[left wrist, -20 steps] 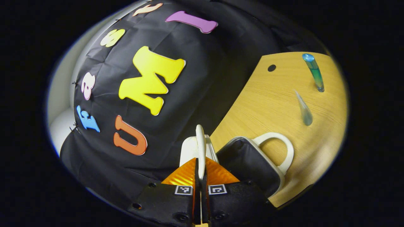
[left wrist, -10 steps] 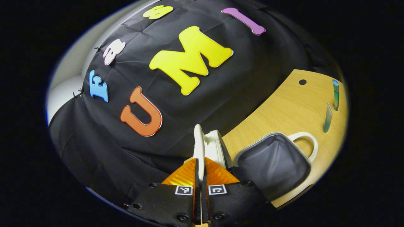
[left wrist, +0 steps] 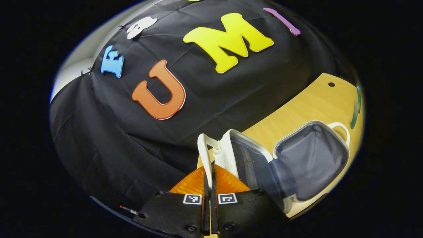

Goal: First open the suitcase, pack the skin care products into it, and then close the suitcase.

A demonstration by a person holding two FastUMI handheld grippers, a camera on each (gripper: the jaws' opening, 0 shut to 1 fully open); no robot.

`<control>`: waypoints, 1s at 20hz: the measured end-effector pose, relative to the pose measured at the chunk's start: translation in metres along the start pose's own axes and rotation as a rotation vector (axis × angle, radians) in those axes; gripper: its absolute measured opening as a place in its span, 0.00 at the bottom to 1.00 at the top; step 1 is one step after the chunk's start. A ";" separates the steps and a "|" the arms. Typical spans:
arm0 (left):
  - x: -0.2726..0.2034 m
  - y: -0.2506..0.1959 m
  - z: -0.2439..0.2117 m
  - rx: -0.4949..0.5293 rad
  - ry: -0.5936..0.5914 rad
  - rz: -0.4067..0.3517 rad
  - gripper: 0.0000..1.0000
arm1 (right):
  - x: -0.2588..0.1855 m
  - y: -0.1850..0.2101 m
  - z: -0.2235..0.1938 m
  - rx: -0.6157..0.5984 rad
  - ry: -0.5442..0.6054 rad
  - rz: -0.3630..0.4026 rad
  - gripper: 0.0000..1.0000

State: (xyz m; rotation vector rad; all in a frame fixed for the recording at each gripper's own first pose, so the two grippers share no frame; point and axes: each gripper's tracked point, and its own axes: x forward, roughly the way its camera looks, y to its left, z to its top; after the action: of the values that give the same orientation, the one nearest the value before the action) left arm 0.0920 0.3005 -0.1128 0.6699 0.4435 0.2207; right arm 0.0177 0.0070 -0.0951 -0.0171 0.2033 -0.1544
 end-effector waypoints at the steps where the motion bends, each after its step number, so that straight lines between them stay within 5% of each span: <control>1: 0.009 0.005 -0.010 0.006 0.011 0.002 0.04 | 0.001 0.004 -0.004 0.003 0.008 -0.006 0.80; 11: 0.071 0.020 -0.129 -0.061 0.196 -0.057 0.04 | 0.004 0.030 -0.022 -0.035 0.082 -0.035 0.80; 20: 0.100 -0.015 -0.212 -0.189 0.344 -0.196 0.05 | 0.003 0.038 -0.031 -0.098 0.122 -0.056 0.80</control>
State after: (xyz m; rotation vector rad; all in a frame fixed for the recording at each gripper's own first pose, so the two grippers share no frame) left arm 0.0830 0.4391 -0.3028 0.3985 0.8033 0.1891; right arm 0.0196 0.0438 -0.1272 -0.1107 0.3325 -0.2013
